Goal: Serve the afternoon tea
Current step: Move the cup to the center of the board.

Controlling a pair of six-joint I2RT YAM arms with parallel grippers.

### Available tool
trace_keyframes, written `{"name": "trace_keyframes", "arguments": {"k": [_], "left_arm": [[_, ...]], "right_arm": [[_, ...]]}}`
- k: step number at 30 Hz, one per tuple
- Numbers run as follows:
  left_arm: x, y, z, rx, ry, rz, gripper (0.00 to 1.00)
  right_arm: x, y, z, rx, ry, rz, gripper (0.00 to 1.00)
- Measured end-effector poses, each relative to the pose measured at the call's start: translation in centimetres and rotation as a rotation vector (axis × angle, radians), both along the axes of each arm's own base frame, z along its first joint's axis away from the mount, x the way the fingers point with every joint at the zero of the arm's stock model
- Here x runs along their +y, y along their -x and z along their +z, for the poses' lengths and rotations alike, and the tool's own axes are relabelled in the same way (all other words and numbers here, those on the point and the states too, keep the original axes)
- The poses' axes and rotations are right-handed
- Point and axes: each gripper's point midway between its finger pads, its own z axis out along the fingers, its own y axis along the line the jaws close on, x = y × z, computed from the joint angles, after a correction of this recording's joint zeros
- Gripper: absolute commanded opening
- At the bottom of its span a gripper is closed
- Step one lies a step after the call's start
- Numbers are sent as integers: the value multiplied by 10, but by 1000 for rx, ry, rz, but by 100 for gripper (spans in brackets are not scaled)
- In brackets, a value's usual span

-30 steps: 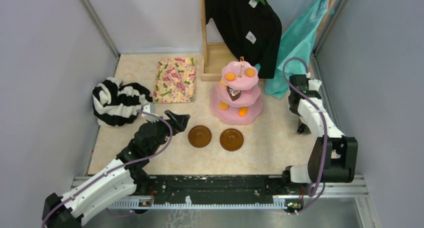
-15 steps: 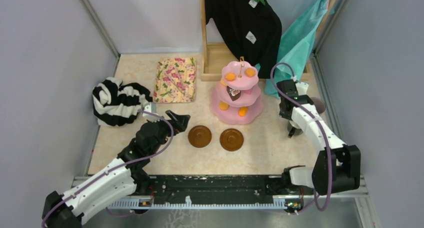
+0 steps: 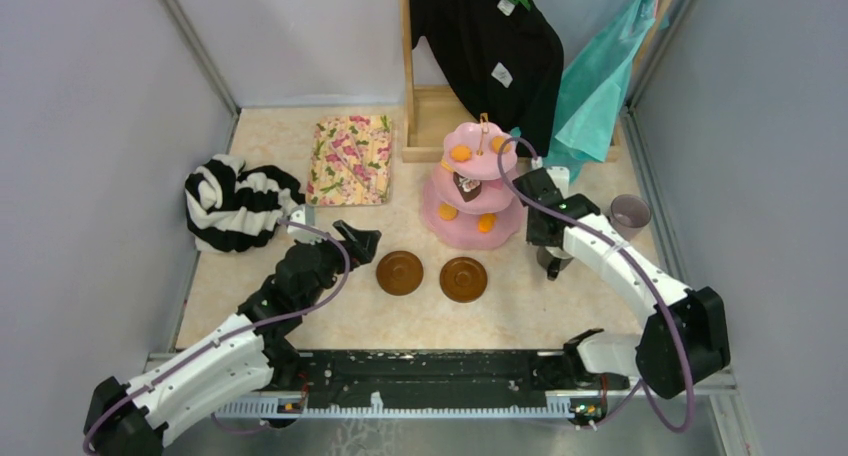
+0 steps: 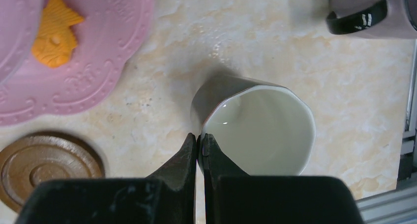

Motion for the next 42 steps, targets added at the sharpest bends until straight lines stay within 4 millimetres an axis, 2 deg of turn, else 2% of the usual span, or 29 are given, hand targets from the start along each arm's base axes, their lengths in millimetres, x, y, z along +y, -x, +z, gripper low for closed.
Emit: {"name": "trace_keyframes", "arguments": {"k": [10, 13, 24, 32, 38, 42], "left_arm": [[0, -2, -10, 22, -31, 15, 99], [0, -3, -13, 26, -41, 23, 99], [2, -5, -15, 26, -61, 53, 99], [-1, -5, -9, 16, -61, 54, 99], [-1, -5, -8, 14, -67, 66, 99], [2, -7, -5, 3, -63, 86, 99]], "right_arm": [[47, 3, 1, 10, -23, 273, 0], [54, 0, 3, -6, -24, 316, 1], [55, -11, 3, -31, 15, 348, 37], [55, -13, 9, -57, 11, 349, 42], [53, -10, 30, -124, -9, 331, 44], [53, -8, 51, -194, -16, 307, 51]]}}
